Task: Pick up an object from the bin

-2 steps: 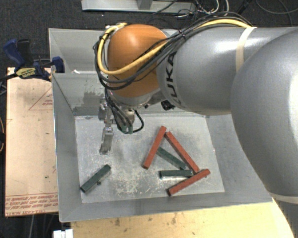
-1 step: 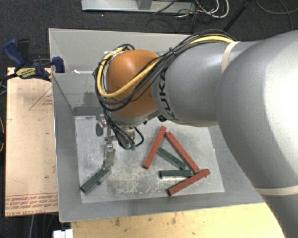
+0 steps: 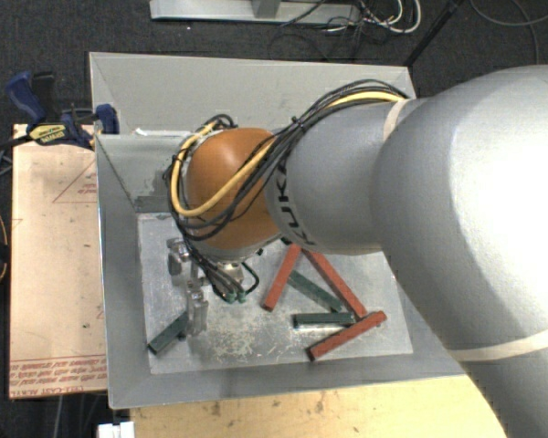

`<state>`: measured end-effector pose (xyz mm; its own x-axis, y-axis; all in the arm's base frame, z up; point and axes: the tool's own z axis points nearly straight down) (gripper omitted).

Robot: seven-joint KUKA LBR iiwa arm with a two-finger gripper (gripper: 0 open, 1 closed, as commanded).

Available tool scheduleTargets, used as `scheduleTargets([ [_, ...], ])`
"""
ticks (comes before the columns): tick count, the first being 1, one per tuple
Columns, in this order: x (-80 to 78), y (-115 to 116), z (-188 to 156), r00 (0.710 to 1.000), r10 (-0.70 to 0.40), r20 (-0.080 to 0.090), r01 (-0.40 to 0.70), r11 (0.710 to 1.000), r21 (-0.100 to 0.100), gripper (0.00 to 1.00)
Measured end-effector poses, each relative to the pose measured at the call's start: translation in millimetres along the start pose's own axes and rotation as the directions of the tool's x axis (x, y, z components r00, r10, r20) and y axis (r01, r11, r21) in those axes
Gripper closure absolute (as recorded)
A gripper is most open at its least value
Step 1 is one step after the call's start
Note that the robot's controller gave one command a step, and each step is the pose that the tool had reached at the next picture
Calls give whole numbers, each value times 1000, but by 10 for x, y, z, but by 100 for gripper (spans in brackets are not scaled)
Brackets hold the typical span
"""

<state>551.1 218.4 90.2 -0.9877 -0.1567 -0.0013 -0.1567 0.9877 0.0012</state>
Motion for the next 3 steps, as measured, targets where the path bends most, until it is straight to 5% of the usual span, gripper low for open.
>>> scheduleTargets([
  [1, 85, 41, 141, 997, -74, -4, 74, 997, 1, 0],
  [2, 253, 149, 222, 917, -399, -21, 399, 917, -1, 100],
  [3, 252, 148, 222, 917, -399, -21, 399, 917, -1, 100],
])
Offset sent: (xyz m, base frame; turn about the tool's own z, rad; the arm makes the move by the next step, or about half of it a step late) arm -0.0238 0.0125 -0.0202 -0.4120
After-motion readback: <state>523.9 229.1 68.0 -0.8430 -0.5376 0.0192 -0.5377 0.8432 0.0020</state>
